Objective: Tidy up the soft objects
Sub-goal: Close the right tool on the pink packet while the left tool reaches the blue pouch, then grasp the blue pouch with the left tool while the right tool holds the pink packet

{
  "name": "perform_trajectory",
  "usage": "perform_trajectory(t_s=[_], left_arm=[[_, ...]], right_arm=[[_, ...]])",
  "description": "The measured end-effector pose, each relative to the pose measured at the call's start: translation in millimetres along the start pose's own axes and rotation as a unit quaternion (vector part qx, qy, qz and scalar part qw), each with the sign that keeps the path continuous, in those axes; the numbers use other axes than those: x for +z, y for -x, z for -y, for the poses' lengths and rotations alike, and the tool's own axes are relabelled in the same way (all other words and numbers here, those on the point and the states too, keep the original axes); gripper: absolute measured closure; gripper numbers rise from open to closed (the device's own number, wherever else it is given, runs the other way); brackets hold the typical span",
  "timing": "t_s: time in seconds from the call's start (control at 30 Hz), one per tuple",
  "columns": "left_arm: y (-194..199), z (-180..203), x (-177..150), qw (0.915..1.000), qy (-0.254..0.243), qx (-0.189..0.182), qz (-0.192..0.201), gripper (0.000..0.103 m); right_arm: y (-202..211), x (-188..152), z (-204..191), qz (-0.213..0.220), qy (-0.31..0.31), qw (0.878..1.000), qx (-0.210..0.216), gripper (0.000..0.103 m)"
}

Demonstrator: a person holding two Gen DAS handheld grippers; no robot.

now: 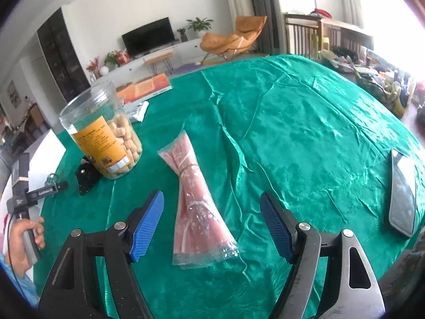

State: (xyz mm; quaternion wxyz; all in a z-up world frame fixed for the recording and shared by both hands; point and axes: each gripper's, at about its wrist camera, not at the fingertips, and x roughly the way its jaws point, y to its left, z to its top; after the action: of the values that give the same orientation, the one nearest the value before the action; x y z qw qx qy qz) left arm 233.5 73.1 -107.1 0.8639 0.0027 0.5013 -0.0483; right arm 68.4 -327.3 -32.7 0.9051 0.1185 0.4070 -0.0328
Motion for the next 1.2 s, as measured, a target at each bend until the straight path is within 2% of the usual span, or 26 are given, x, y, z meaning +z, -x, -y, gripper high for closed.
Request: perform_trajectory(t_s=[0.07, 0.13, 0.23, 0.3, 0.33, 0.37, 0.4, 0.43, 0.47, 0.53, 0.57, 0.6, 0.63, 0.67, 0.73, 0.93, 1.07, 1.13, 1.2], left_arm=[[1.8, 10.6, -4.4, 0.9994, -0.033, -0.011, -0.002, 0.000], [0.9, 19.4, -9.9, 0.9981, -0.061, -0.010, -0.003, 0.000], [-0.5, 20.0, -8.6, 0.9982, -0.057, -0.016, -0.007, 0.000], [-2.9, 19.1, -6.3, 0.9981, -0.058, -0.016, -0.013, 0.000], [-4.1, 19.2, -5.9, 0.9978, -0.062, -0.015, -0.015, 0.000], [-4.3, 19.9, -5.0, 0.9976, -0.064, -0.017, -0.018, 0.000], [-4.9, 20.1, -3.4, 0.9974, -0.065, -0.017, -0.023, 0.000], [-5.6, 20.8, -1.6, 0.9973, -0.066, -0.017, -0.028, 0.000], [-6.7, 21.5, 0.7, 0.9971, -0.066, -0.016, -0.034, 0.000], [-9.6, 23.7, 6.1, 0.9968, -0.062, -0.015, -0.049, 0.000], [-9.2, 22.9, 8.8, 0.9970, -0.056, -0.020, -0.050, 0.008], [-5.8, 20.8, 11.2, 0.9976, -0.048, -0.031, -0.040, 0.020], [0.3, 17.4, 13.3, 0.9978, -0.038, -0.047, -0.027, 0.061], [3.1, 13.3, 16.6, 0.9970, -0.024, -0.069, -0.026, 0.078], [13.5, 5.5, 19.4, 0.9951, 0.002, -0.099, -0.008, 0.078], [57.6, 4.7, 23.7, 0.9906, 0.006, -0.123, 0.061, 0.080], [71.5, 0.0, 16.3, 0.9896, 0.013, -0.125, 0.070, 0.080], [70.4, 2.3, 12.4, 0.9929, 0.005, -0.097, 0.069, 0.080], [62.9, 2.3, 8.3, 0.9939, 0.004, -0.097, 0.052, 0.080]], right_arm=[[-17.7, 10.0, -5.4, -0.046, 0.033, 0.998, 0.008, 0.025], [-30.2, 13.0, -20.3, -0.068, 0.069, 0.995, 0.009, 0.025], [-63.3, 9.5, -43.7, -0.117, 0.112, 0.987, 0.014, 0.025], [-84.5, 4.1, -52.7, -0.148, 0.130, 0.980, -0.002, 0.025], [-90.9, 2.0, -54.4, -0.154, 0.133, 0.979, -0.009, 0.026], [-91.5, 1.1, -55.3, -0.141, 0.138, 0.980, -0.016, 0.028], [-90.0, 0.7, -55.0, -0.129, 0.139, 0.982, -0.017, 0.032], [-88.9, 2.2, -51.7, -0.124, 0.132, 0.983, -0.022, 0.054], [-86.6, 5.1, -47.8, -0.119, 0.120, 0.985, -0.018, 0.081], [-83.2, 12.2, -38.1, -0.117, 0.087, 0.989, -0.006, 0.082], [-80.7, 16.3, -34.3, -0.111, 0.076, 0.991, -0.003, 0.082], [-77.4, 20.6, -30.9, -0.103, 0.066, 0.992, 0.000, 0.082], [-73.0, 25.4, -27.1, -0.096, 0.054, 0.994, 0.006, 0.082], [-68.7, 30.2, -23.7, -0.088, 0.042, 0.995, 0.015, 0.082], [-61.7, 39.0, -21.0, -0.073, 0.028, 0.997, 0.025, 0.082], [-58.6, 62.9, -24.8, -0.057, 0.010, 0.997, 0.041, 0.082], [-57.1, 68.7, -29.6, -0.056, 0.008, 0.998, 0.039, 0.082], [-54.2, 68.2, -31.2, -0.055, 0.006, 0.998, 0.042, 0.082], [-52.1, 65.4, -33.2, -0.054, 0.011, 0.998, 0.043, 0.082]])
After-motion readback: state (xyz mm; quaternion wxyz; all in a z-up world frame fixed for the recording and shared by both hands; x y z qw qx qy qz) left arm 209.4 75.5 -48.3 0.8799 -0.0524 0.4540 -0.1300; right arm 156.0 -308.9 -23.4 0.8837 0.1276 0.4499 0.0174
